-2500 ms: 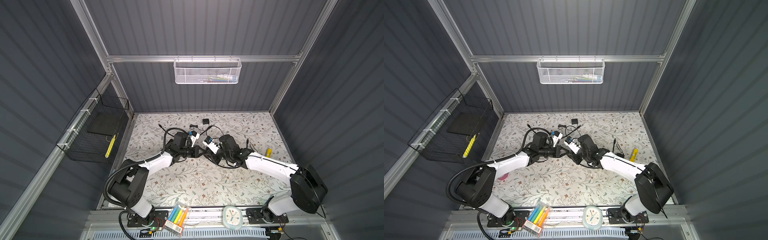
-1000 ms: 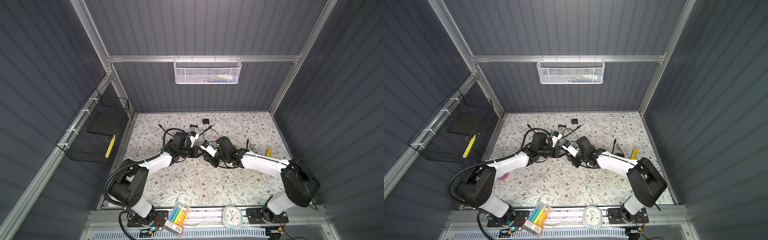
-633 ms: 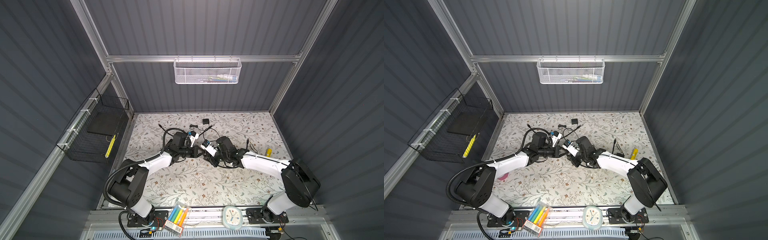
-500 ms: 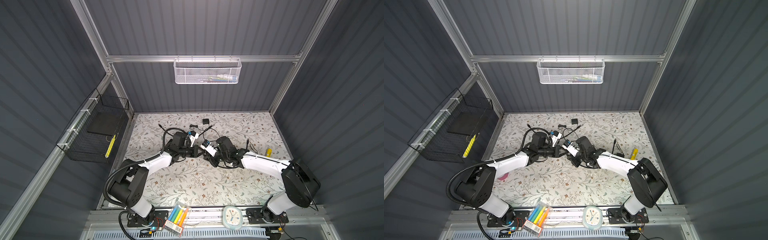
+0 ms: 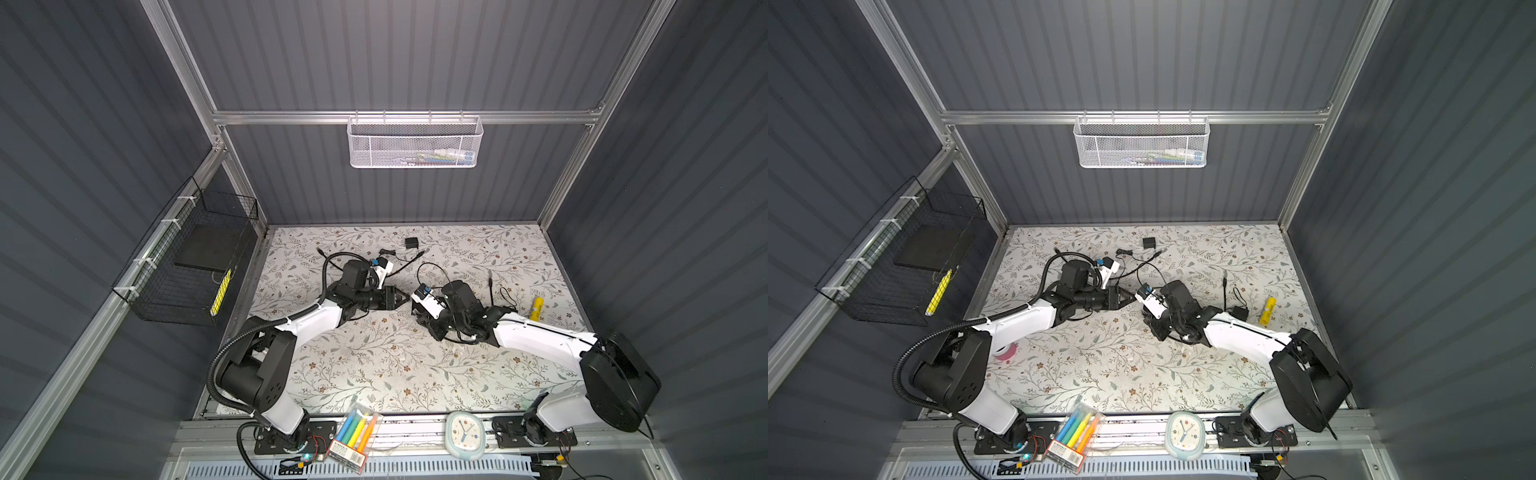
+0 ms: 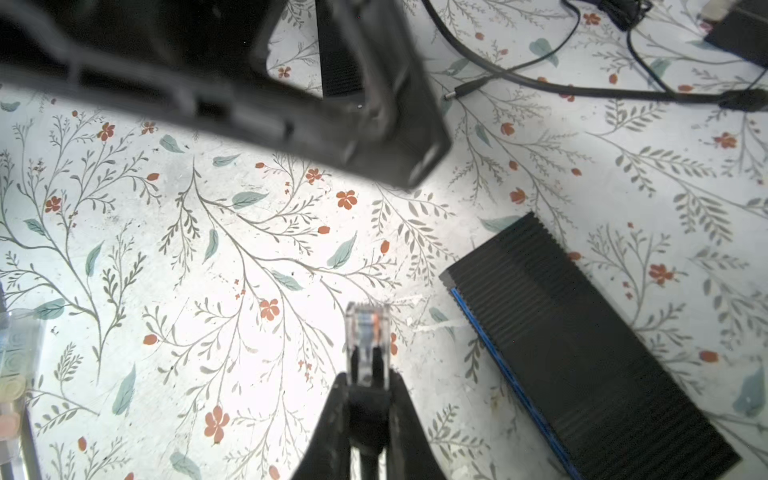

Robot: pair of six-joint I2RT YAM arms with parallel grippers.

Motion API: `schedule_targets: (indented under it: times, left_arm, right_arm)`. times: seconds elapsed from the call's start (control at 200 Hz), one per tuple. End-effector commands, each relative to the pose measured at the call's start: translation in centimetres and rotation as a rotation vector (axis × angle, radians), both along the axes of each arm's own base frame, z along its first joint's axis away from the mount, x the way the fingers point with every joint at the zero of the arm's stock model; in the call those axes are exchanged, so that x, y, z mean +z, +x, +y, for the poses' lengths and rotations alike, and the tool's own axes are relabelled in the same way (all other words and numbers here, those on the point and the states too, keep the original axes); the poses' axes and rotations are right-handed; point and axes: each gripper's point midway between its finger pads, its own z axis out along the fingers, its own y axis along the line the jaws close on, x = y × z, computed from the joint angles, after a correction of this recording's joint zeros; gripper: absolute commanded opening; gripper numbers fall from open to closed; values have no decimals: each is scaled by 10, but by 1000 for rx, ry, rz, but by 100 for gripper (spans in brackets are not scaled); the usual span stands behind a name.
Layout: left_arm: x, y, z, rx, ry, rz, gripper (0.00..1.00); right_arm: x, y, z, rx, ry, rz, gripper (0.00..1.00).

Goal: Insert the plug into the switch port

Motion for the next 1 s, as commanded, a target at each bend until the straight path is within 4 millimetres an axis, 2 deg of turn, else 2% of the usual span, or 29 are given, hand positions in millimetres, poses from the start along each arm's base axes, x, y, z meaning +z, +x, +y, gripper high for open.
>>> schedule_targets:
  times: [0.0, 0.18, 0.205, 0.215, 0.235, 0.41, 0.545, 0.66, 0.831, 0.996]
  left_arm:
    - [13, 38, -12, -24, 118, -91, 42]
    - [2, 70, -40, -80, 149, -108, 41]
    - [-8, 71, -43, -92, 156, -91, 40]
    - [-1, 77, -46, -91, 149, -109, 40]
    - [-1, 80, -50, -97, 150, -111, 40]
    - [-30, 96, -81, -158, 168, -86, 39]
    - [-54, 96, -97, -199, 180, -53, 37]
    - [-71, 95, -101, -220, 193, -30, 37]
    - [-83, 94, -106, -256, 199, -23, 37]
    - [-93, 92, -108, -284, 201, -9, 36]
  right_arm:
    - [-18, -11, -25, -105, -37, 52, 0]
    - [-33, -22, -44, -197, -51, 117, 0]
    - [-35, -22, -46, -215, -55, 124, 0]
    - [-35, -22, -47, -222, -56, 127, 0]
    - [-37, -22, -50, -239, -61, 134, 0]
    - [-52, -21, -64, -355, -105, 193, 0]
    - [-62, -19, -72, -425, -132, 231, 0]
    - [-68, -17, -75, -457, -147, 274, 0]
    - [-77, -13, -83, -504, -164, 354, 0]
    - [-80, -6, -82, -506, -189, 396, 0]
